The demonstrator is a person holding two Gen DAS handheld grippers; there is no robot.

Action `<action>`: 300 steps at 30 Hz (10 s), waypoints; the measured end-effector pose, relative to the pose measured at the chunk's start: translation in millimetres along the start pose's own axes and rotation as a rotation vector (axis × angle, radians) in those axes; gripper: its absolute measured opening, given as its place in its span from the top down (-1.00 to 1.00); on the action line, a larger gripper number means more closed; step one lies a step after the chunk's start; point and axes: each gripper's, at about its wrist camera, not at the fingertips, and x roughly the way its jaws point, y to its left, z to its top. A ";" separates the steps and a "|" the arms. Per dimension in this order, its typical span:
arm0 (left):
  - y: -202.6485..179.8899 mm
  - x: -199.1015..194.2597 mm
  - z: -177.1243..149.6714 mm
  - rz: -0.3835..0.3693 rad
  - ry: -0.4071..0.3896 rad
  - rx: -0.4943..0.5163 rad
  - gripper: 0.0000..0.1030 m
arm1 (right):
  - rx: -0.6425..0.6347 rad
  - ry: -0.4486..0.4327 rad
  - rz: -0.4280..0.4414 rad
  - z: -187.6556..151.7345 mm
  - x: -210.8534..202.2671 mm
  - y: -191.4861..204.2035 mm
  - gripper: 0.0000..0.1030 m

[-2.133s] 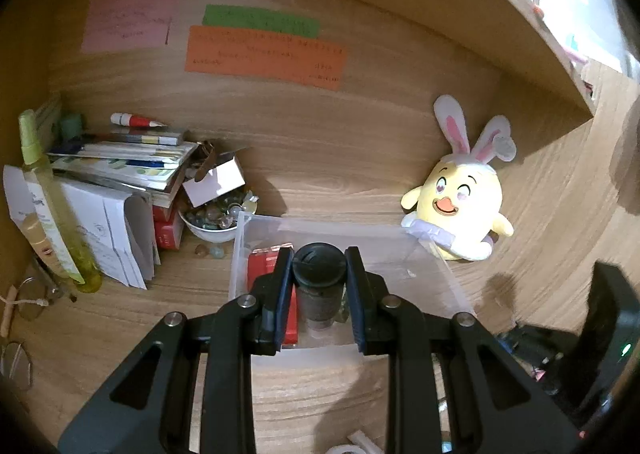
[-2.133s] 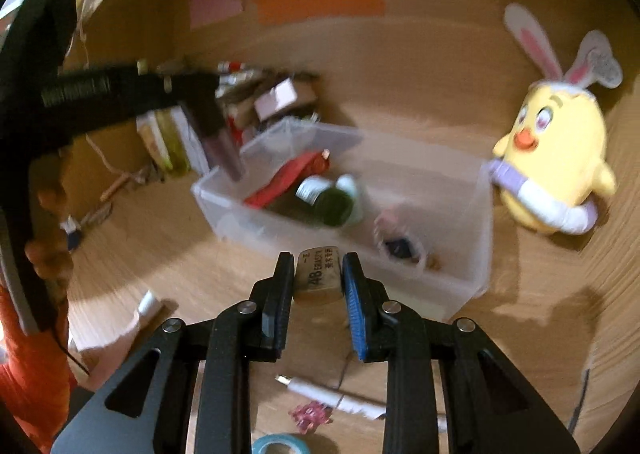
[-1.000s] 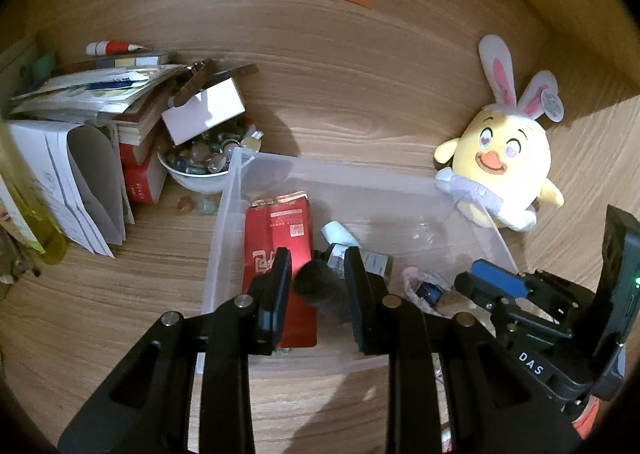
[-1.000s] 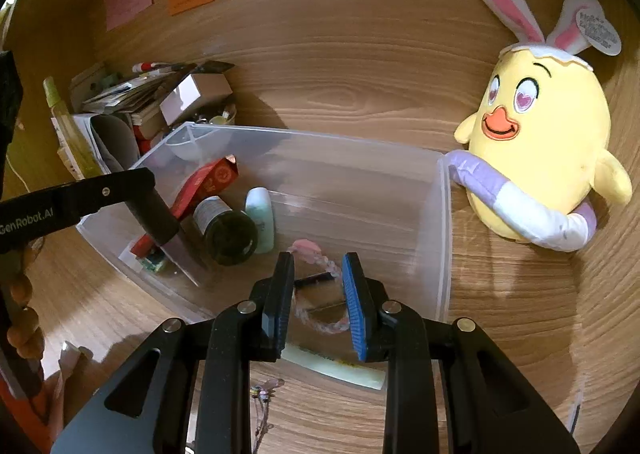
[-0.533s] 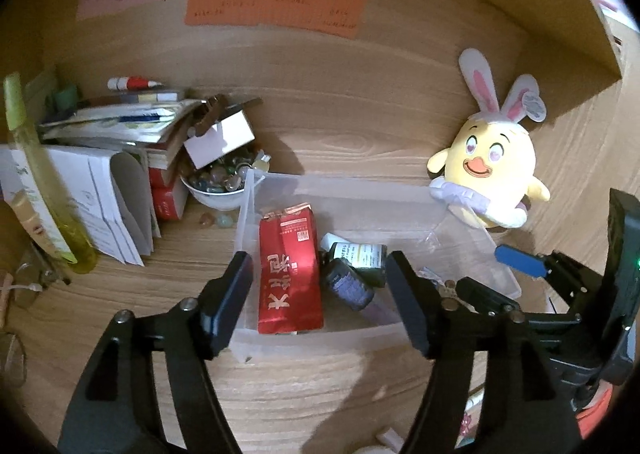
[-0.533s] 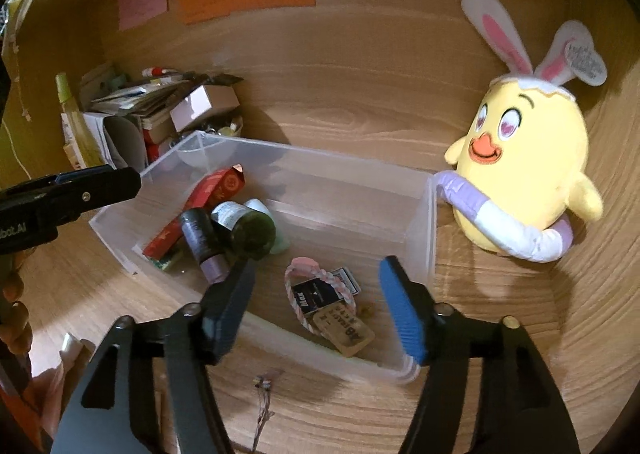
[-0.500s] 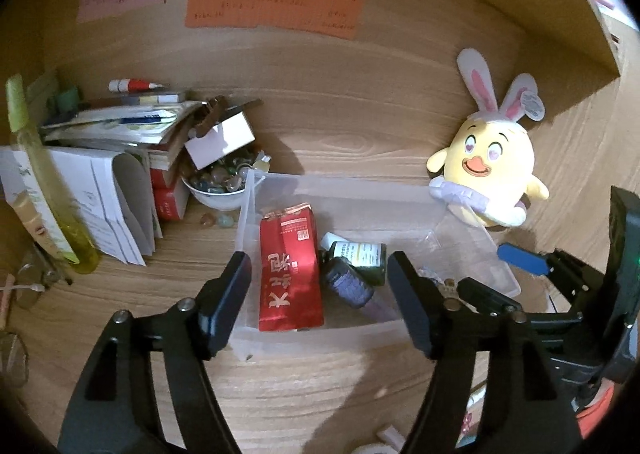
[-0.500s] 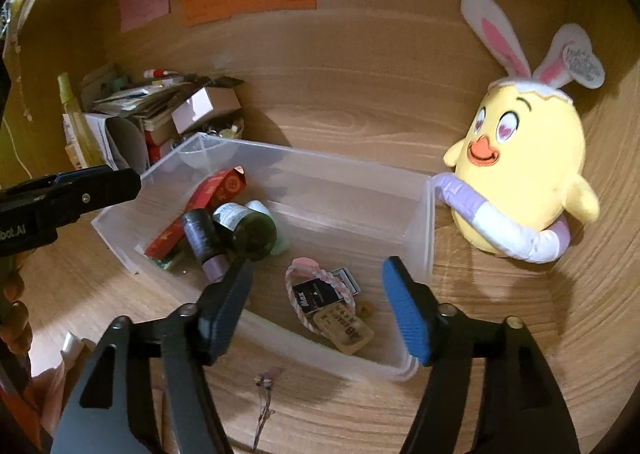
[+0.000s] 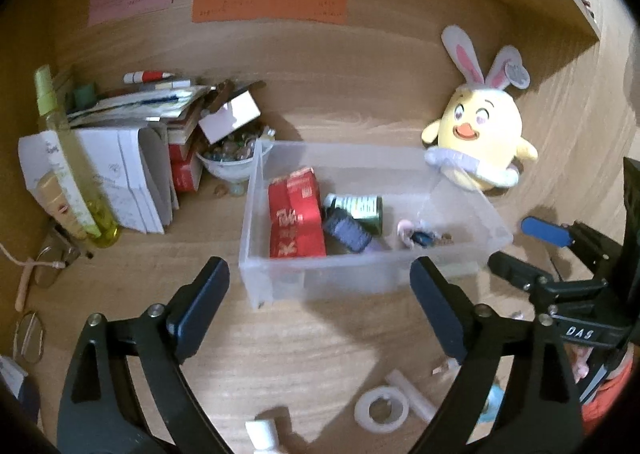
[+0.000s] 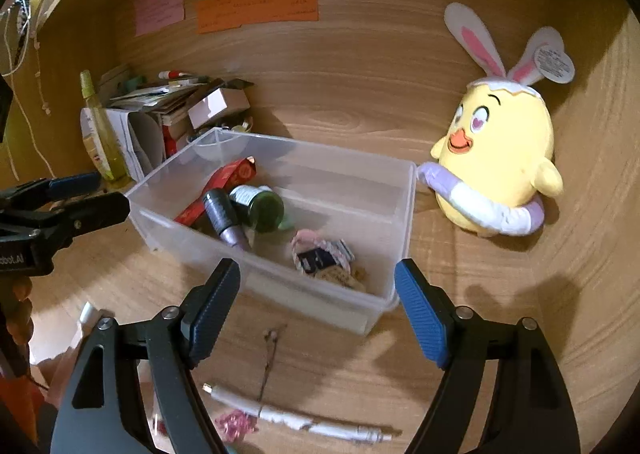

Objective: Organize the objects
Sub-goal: 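Grasp the pink-white bottle with the left tool while the right tool grasps the blue tape roll, then lift the pink-white bottle with the left tool while the right tool lifts the tape roll, then lower the bottle into the bin with the left tool while the right tool drops the tape roll there, then grasp the white tape roll with the left tool while the right tool grasps the white pen, then carry the white tape roll into the bin with the left tool while the right tool drops the pen there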

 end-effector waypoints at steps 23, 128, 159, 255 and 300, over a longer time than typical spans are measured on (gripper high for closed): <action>22.8 -12.2 -97.7 0.072 0.207 -0.031 -0.80 | 0.036 0.089 0.065 -86.0 -37.4 17.6 -0.60; 24.7 51.1 63.0 -0.051 -0.020 -0.169 0.59 | 0.051 0.040 0.057 28.3 57.2 -9.1 0.30; 5.1 14.4 14.8 -0.025 -0.007 0.001 -0.42 | 0.036 0.027 -0.028 29.8 54.8 -9.3 -0.31; -8.0 -25.5 -14.1 -0.112 -0.059 -0.048 0.25 | 0.024 -0.069 0.176 7.1 -36.4 0.4 0.80; 30.2 75.4 33.6 -0.087 0.059 -0.124 0.25 | -0.064 0.067 0.088 70.8 90.3 -2.4 0.80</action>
